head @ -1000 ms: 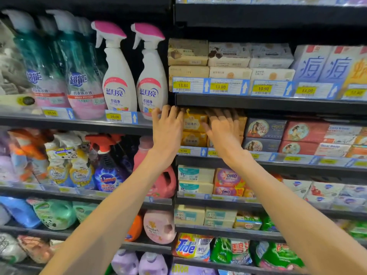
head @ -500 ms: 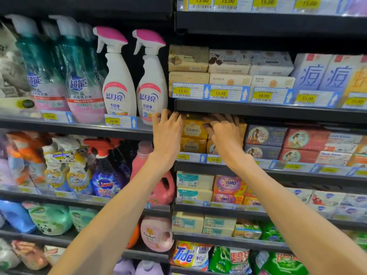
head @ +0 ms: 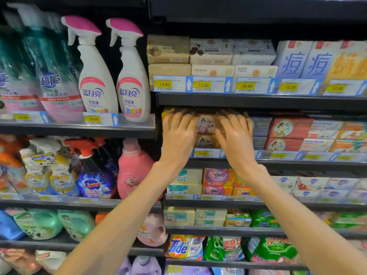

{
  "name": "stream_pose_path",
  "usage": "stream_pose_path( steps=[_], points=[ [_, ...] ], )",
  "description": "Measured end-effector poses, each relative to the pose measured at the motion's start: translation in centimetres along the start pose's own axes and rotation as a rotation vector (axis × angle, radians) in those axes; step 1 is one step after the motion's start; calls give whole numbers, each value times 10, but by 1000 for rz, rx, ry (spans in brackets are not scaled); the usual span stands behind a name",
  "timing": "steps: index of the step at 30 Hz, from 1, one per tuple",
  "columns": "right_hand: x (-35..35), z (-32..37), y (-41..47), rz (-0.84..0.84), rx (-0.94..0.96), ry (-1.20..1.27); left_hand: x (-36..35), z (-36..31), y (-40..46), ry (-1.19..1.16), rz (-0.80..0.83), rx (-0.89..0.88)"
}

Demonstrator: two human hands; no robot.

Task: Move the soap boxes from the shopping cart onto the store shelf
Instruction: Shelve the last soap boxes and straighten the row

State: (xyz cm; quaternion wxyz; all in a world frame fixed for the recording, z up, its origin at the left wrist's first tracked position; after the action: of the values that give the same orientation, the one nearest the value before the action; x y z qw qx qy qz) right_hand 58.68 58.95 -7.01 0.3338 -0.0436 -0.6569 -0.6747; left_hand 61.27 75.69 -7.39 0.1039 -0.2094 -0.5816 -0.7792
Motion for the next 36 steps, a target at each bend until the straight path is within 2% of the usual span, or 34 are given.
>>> stream_pose_path(
  steps=[8,12,30,36],
  points=[
    [9,-28,5,-3,-117,-59,-9,-13,30,-114,197,165],
    [6,-34,10,24,-127,-54,-9,-14,33,-88,239,175],
    [8,-39,10,28,-113,11,-8,-13,30,-70,144,165],
    [29,-37,-18,-7,1,46,17,-46,9,-233,-5,-15]
  ],
)
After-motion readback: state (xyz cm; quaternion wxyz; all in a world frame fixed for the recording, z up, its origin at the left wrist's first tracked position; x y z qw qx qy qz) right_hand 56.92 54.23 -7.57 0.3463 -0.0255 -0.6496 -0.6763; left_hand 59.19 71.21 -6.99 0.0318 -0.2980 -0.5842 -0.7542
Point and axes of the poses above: each hand's wrist, its own y-axis towards the middle knuckle, its own x-axis out of the back of the hand, z = x × y, the point moved 4 cm from there along y, towards the middle knuckle, and after that the axes turned 15 degrees about y, right-handed, at the moved point
